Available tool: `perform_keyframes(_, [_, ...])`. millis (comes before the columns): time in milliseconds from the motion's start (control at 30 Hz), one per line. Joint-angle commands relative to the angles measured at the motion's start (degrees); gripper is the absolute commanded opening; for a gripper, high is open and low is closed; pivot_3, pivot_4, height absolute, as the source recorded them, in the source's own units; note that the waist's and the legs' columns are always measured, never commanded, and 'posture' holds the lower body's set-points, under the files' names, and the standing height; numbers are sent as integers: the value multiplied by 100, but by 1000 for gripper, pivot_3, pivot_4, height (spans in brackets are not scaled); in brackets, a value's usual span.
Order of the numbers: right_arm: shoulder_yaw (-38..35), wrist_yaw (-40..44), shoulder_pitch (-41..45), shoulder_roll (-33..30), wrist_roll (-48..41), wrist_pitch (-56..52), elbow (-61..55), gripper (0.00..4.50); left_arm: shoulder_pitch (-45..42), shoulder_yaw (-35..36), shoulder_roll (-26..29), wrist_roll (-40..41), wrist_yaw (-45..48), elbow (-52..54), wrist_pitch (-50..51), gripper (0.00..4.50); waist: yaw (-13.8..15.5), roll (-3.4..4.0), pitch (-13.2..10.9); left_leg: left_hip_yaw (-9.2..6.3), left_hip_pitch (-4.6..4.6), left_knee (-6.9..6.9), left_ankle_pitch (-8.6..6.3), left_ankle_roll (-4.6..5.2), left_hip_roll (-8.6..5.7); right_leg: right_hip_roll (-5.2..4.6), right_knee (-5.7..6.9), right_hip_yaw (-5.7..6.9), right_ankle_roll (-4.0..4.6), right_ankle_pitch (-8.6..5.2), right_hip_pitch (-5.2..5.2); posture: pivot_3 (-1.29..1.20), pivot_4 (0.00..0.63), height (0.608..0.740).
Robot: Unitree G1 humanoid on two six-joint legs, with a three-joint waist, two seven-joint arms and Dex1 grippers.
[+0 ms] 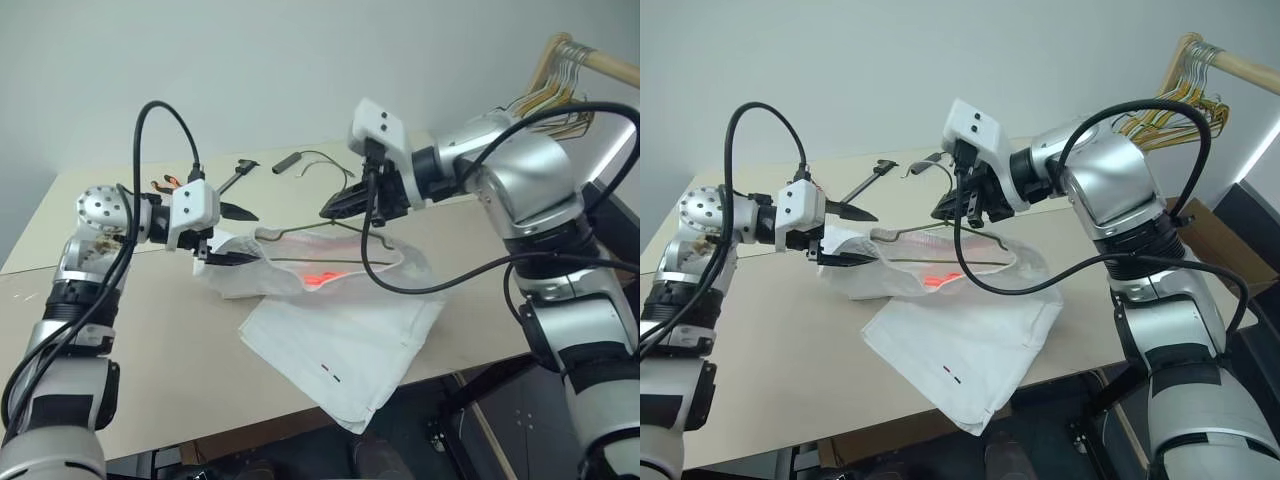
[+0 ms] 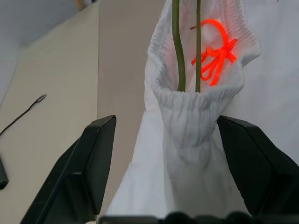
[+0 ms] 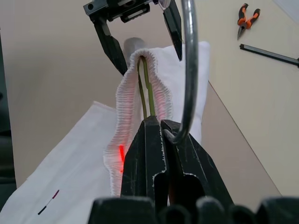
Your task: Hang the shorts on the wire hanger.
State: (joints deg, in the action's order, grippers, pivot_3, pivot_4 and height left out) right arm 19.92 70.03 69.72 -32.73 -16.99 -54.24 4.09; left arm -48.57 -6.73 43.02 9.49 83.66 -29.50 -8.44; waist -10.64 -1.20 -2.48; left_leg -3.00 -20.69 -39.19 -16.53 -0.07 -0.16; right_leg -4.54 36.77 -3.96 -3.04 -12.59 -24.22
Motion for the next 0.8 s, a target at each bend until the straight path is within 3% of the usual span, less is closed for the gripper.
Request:
perform_keyframes(33, [-77, 66, 252, -46, -52, 3, -33, 0, -241, -29, -30, 31, 335, -204, -206, 3742, -13, 0, 0, 0, -1, 0, 0, 0, 0, 0, 0, 0, 0, 0, -1, -129, 0, 740])
perform_keyframes(233, [-94, 160, 278, -65, -75, 20, -61, 0, -346, -291, -123, -198, 704, -513, -399, 3742, -59, 0, 0, -5, -1, -1, 0, 0, 0, -1, 2, 0, 0, 0, -1, -127, 0, 740])
perform_keyframes(333, [-110, 187, 307, -33, -97, 16, -40, 0, -494, -309, -243, -225, 693, -659, -358, 3152, -61, 0, 0, -12, -4, -1, 0, 0, 0, -2, 2, 0, 0, 0, -3, -125, 0, 740])
perform_keyframes(633, [-50, 277, 324, -5, -69, 29, 55, 0, -643, -325, -310, -299, 837, -818, -440, 259, -122, 0, 0, -19, -4, -2, 0, 0, 0, -3, 5, -1, 0, 0, -4, -117, 0, 740])
perform_keyframes(667, [-26, 285, 326, 2, -55, 33, 65, 0, -656, -335, -313, -294, 859, -827, -455, 45, -127, 0, 0, -21, -4, -2, 0, 0, 0, -2, 7, -1, 0, 0, -5, -116, 0, 740])
perform_keyframes(800, [42, 285, 329, 40, -9, 85, 110, 0, -666, -353, -346, -265, 878, -807, -542, 10, -118, 0, 0, -26, -4, -2, 0, 0, 0, -3, 9, -1, -1, 0, -6, -112, 0, 740])
